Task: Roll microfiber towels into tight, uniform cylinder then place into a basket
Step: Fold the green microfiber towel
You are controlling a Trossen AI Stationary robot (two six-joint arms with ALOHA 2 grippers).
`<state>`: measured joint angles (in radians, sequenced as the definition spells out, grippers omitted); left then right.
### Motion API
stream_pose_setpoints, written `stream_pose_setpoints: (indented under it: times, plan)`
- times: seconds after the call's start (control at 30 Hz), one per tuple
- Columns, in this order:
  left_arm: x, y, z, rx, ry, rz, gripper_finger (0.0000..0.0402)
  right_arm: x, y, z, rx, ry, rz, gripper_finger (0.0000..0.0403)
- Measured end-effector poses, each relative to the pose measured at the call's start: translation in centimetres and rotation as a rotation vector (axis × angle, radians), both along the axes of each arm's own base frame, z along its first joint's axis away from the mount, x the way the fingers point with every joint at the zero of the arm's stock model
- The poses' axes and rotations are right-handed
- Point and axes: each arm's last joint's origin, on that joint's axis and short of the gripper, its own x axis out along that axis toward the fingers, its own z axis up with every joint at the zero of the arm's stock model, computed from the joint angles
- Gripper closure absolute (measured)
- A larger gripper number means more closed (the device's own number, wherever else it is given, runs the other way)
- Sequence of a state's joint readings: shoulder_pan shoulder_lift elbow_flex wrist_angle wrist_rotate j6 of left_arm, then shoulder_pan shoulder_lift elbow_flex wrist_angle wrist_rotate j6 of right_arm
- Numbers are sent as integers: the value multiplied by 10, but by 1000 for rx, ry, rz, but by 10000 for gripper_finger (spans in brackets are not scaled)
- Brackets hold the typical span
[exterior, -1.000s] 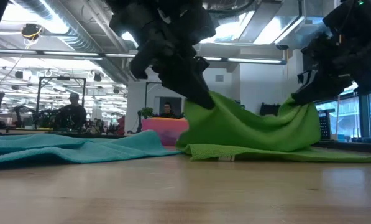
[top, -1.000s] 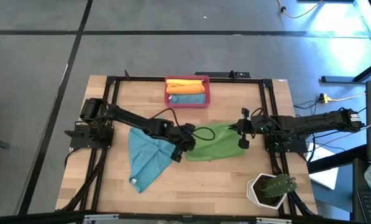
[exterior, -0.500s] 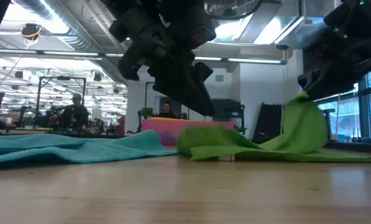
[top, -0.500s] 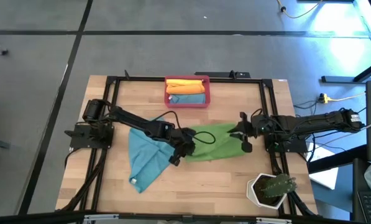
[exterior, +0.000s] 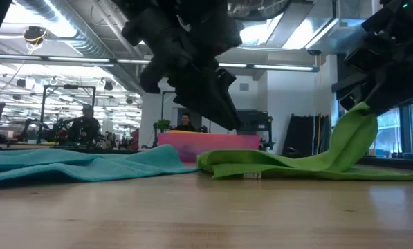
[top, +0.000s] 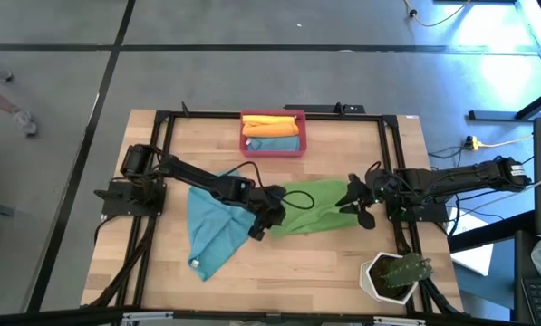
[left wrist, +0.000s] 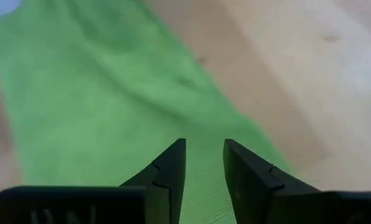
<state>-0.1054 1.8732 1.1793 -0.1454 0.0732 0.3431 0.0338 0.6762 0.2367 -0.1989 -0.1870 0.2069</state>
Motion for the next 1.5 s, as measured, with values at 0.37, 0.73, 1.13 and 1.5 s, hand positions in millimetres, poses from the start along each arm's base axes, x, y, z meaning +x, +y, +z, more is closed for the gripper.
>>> stream_pose_setpoints:
  times: [0.37,0.73,1.13,1.5]
  plan:
    - [1,26,-1,-12,17,156,304,-1,9,0,123,32,5,285]
    - [0,27,-2,-14,30,158,307,0,14,2,286,65,-18,146]
    - [0,28,-2,-21,32,168,307,-1,15,3,358,90,6,131]
    - [11,34,8,-6,-119,152,307,5,7,7,106,-58,-172,147]
